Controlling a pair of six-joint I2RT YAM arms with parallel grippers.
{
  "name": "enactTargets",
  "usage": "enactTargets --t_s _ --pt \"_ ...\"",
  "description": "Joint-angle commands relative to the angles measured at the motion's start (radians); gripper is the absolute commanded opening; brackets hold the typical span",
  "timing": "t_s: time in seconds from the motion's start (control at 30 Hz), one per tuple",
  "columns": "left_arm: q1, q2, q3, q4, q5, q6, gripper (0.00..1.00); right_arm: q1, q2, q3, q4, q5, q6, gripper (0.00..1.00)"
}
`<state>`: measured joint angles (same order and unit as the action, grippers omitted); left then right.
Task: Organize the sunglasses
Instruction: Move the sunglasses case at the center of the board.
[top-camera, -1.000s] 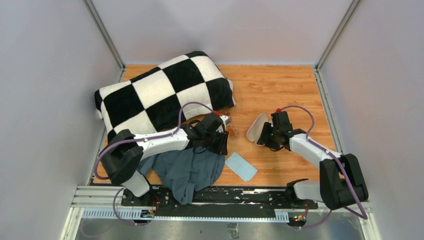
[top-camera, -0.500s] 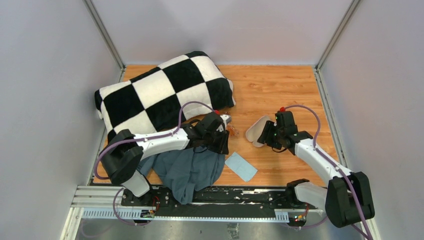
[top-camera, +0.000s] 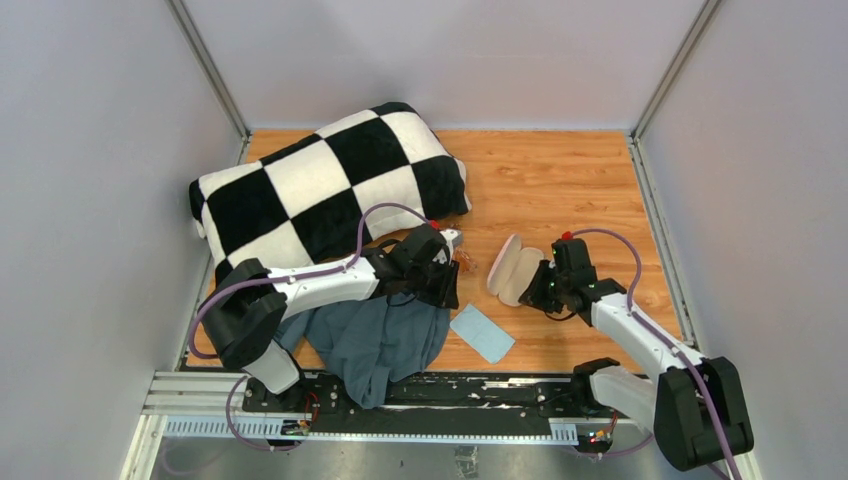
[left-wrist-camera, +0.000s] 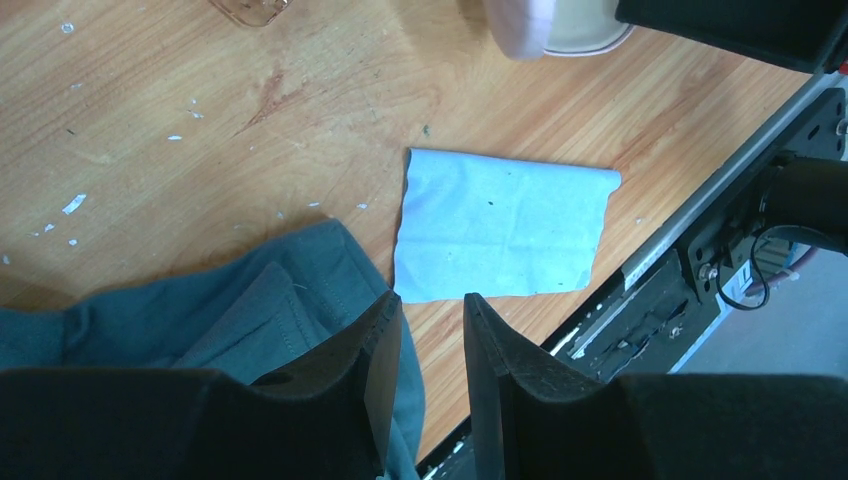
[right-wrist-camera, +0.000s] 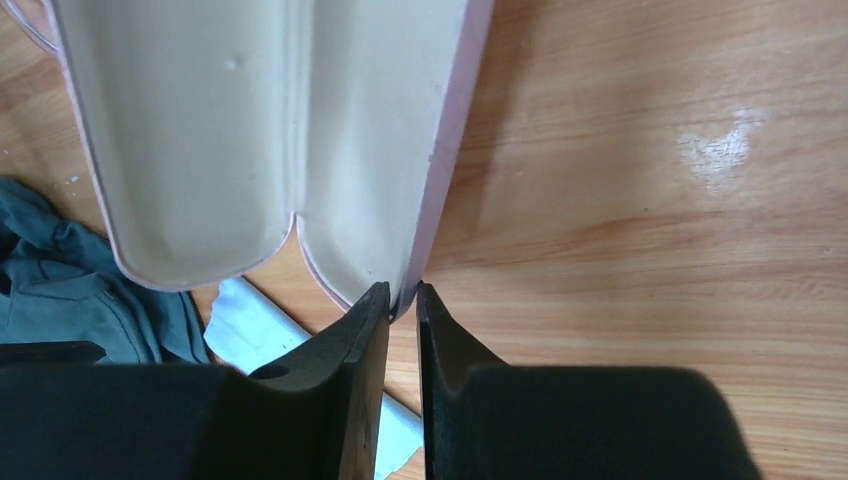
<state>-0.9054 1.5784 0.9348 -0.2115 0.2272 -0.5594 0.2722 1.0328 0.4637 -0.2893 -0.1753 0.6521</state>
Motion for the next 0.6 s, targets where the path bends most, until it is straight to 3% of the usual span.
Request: enactTargets --t_s 0.0,0.33,0.57 --pt "0.002 0.001 -0.013 0.021 0.017 -0.004 0.36 0.005 0.008 -0.019 0.01 -0.001 0.011 0.19" --pt "0.002 -0.016 -0.024 0.014 0.007 -0.004 0.36 0.0 0.104 0.028 0.008 0.085 -0.038 0.15" --pt "0.002 -0.011 -0.027 0.018 0.01 -0.006 0.36 0.001 0.119 -0.033 0.114 -0.004 0.071 0.14"
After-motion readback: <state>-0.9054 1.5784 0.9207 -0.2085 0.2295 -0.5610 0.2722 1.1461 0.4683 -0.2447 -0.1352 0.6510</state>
